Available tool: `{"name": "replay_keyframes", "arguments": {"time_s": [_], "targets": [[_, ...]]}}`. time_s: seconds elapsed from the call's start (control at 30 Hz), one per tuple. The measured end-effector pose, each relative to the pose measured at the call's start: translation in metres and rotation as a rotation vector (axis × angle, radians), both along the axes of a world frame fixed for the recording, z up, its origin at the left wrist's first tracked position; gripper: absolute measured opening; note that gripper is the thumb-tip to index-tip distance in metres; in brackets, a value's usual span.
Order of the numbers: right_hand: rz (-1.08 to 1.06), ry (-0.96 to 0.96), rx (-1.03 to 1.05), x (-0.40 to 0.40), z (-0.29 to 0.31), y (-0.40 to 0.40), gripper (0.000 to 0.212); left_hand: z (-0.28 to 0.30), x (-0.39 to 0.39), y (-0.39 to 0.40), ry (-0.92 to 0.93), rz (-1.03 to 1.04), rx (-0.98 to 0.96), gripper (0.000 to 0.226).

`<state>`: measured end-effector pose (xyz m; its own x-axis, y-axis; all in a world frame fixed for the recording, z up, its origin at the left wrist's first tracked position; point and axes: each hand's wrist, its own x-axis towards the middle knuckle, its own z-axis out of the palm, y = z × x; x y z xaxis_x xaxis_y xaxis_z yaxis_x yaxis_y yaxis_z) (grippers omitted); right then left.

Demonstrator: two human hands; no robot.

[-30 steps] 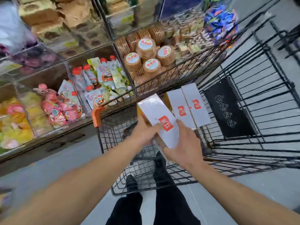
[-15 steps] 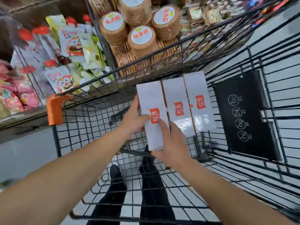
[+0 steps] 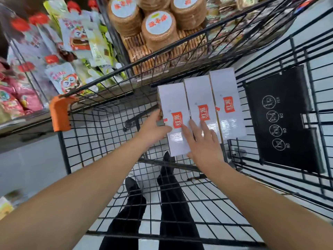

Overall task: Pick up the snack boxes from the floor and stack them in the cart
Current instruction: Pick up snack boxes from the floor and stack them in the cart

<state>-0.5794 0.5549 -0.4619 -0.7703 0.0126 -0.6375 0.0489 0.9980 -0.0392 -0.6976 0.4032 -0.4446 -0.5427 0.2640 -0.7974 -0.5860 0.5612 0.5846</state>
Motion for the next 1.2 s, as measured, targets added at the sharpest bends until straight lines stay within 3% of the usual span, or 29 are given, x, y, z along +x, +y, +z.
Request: {"name": "replay_keyframes", "arguments": {"time_s": [0.13,0.27,0.43,0.63,0.77,0.93,1.2], "targets": [[0.0,-0.046,0.005,-0.011,0.011,-0.003,0.106,0.016,0.008,-0.012,0.063,-0.186,-0.069,0.053],[0.068,-0.028,-0.015,-0.025,0.048,-0.017,0.094,0.049,0.021,-0.043,0.155,-0.365,-0.301,0.059],[0.202,0.051,-0.125,-0.045,0.108,-0.08,0.083,0.107,0.049,-0.107,0.246,-0.412,-0.414,0.065],[0.547,0.151,-0.214,-0.05,0.162,-0.206,0.078,0.184,0.109,-0.222,0.286,-0.114,-0.484,0.053],[0.837,0.141,-0.241,-0.026,0.19,-0.311,0.073,0.214,0.185,-0.317,0.302,0.167,-0.565,0.066],[1.079,0.176,-0.271,0.046,0.216,-0.438,0.072,0.239,0.306,-0.42,0.298,0.459,-0.646,0.056],[1.314,0.168,-0.357,0.205,0.236,-0.626,0.074,0.231,0.512,-0.562,0.228,0.755,-0.747,0.063]]}}
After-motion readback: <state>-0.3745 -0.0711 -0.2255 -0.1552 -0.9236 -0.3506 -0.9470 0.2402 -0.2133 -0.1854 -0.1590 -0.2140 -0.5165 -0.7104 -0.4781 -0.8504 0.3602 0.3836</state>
